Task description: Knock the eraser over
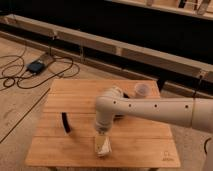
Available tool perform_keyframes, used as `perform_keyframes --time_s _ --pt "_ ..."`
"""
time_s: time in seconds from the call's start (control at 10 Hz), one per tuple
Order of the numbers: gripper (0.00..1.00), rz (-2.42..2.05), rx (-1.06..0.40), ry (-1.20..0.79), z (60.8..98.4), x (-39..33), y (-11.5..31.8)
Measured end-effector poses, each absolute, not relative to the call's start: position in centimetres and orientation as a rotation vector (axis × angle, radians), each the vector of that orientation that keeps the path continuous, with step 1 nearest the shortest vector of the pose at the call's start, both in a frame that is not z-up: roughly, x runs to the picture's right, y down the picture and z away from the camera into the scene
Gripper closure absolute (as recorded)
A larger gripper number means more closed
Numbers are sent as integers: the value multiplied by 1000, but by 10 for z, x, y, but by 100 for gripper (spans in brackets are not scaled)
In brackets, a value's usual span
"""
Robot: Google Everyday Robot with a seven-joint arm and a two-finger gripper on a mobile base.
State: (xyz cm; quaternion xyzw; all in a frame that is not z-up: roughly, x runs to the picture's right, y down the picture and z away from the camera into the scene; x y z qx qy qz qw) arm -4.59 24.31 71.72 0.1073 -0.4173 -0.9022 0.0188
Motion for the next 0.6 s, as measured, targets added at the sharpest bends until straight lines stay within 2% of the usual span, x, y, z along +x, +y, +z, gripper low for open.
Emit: perform_keyframes --time_s 0.6 --pt "20 -3033 373 -1292 706 -143 219"
